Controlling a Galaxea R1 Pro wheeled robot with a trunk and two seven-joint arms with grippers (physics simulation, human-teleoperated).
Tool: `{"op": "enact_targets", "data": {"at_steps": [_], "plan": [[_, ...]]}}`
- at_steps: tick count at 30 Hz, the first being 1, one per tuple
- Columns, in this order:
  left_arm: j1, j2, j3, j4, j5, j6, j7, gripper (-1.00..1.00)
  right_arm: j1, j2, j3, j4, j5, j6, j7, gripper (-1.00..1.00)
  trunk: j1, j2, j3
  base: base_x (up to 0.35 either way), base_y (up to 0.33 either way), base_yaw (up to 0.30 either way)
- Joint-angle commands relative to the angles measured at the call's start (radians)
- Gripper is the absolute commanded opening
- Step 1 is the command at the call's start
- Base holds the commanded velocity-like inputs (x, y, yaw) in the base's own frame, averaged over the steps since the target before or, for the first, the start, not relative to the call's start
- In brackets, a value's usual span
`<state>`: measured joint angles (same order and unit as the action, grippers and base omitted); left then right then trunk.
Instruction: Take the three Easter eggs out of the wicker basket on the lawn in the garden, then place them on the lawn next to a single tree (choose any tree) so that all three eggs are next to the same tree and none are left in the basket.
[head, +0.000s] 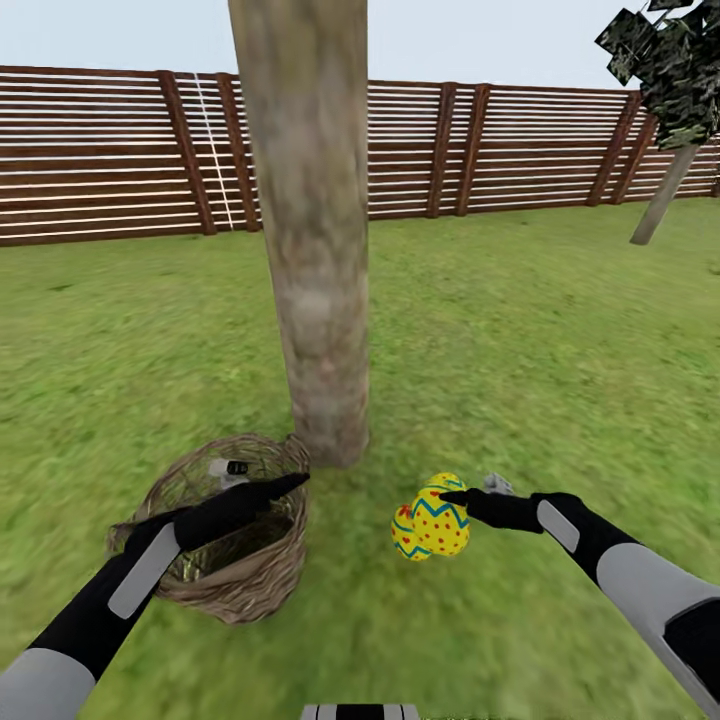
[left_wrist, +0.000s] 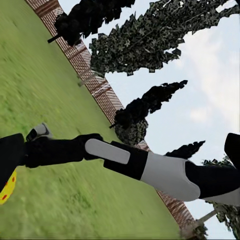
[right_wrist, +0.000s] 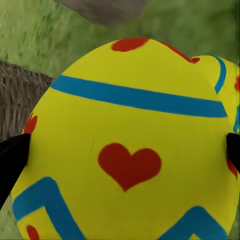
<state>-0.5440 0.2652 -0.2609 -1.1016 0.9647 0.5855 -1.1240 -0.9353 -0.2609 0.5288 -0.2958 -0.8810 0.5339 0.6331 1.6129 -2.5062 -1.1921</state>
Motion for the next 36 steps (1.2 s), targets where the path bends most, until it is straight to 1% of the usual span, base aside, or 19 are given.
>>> {"op": "enact_targets", "data": {"at_steps": [1,5,8,10,12,14,17,18,19,20,21,23,29,32,36], "plan": [[-0.001,-0.001,-0.007,0.000,0.009,0.009,0.001,1.00,-0.001,-0.002,0.004,-0.003,-0.006,-0.001,0.001,-1.00,0.000,0.000,-0.002,0.000,0.000,-0.164],[-0.001,-0.006,-0.013,0.000,0.008,0.006,0.002,1.00,-0.001,-0.008,0.006,-0.003,-0.003,-0.005,-0.009,-1.00,0.000,0.000,-0.007,0.000,0.000,-0.138],[-0.001,-0.006,-0.015,0.000,0.009,0.001,0.003,1.00,-0.001,-0.022,0.005,-0.012,0.001,-0.015,-0.095,-1.00,0.000,0.000,-0.011,0.000,0.000,-0.147],[-0.001,-0.015,-0.015,-0.001,0.009,0.001,0.003,1.00,-0.001,-0.026,0.004,-0.015,0.001,-0.017,-0.119,-1.00,0.000,0.000,-0.013,0.000,0.000,-0.095],[-0.001,-0.025,-0.016,0.000,0.008,0.000,0.003,1.00,-0.001,-0.028,0.004,-0.014,0.001,-0.018,-0.119,-1.00,0.000,0.000,-0.013,0.000,0.000,-0.023],[-0.001,-0.032,-0.036,-0.001,0.007,0.000,0.003,1.00,0.000,-0.029,0.004,-0.013,0.001,-0.019,-0.118,-1.00,0.000,0.000,-0.013,0.000,0.000,-0.003],[-0.001,-0.041,-0.043,-0.003,0.009,0.001,0.003,1.00,-0.001,-0.029,0.003,-0.022,0.001,-0.016,-0.120,-1.00,0.000,0.000,-0.013,0.000,0.000,-0.006],[-0.001,-0.047,-0.046,-0.002,0.009,0.002,0.003,1.00,-0.001,-0.029,0.003,-0.022,0.001,-0.016,-0.120,-1.00,0.000,0.000,-0.013,0.000,0.000,-0.131],[-0.001,-0.062,-0.057,-0.002,0.008,0.002,0.003,1.00,-0.001,-0.029,0.002,-0.023,0.000,-0.016,-0.121,-1.00,0.000,0.000,-0.013,0.000,0.000,-0.223],[-0.001,-0.072,-0.072,-0.002,0.008,0.002,0.003,1.00,-0.001,-0.029,0.002,-0.022,0.000,-0.017,-0.121,-1.00,0.000,0.000,-0.013,0.000,0.000,-0.261],[-0.001,-0.075,-0.084,-0.003,0.008,0.002,0.003,1.00,-0.001,-0.029,0.001,-0.022,0.000,-0.017,-0.121,-1.00,0.000,0.000,-0.013,0.000,0.000,-0.274],[-0.001,-0.079,-0.097,-0.004,0.008,0.002,0.003,1.00,-0.001,-0.030,0.001,-0.022,0.000,-0.017,-0.122,-1.00,0.000,0.000,-0.013,0.000,0.000,-0.284],[-0.001,-0.080,-0.100,-0.006,0.009,0.002,0.003,1.00,-0.001,-0.032,0.000,-0.022,0.000,-0.017,-0.121,-1.00,0.000,0.000,-0.013,0.000,0.000,-0.288],[-0.001,-0.080,-0.100,-0.006,0.009,0.002,0.003,1.00,-0.001,-0.049,0.000,-0.020,0.000,-0.018,-0.121,-1.00,0.000,0.000,-0.013,0.000,0.000,-0.288],[-0.001,-0.080,-0.100,-0.006,0.009,0.002,0.003,1.00,-0.001,-0.050,0.000,-0.015,-0.003,-0.020,-0.123,-1.00,0.000,0.000,-0.013,0.000,0.000,-0.288]]}}
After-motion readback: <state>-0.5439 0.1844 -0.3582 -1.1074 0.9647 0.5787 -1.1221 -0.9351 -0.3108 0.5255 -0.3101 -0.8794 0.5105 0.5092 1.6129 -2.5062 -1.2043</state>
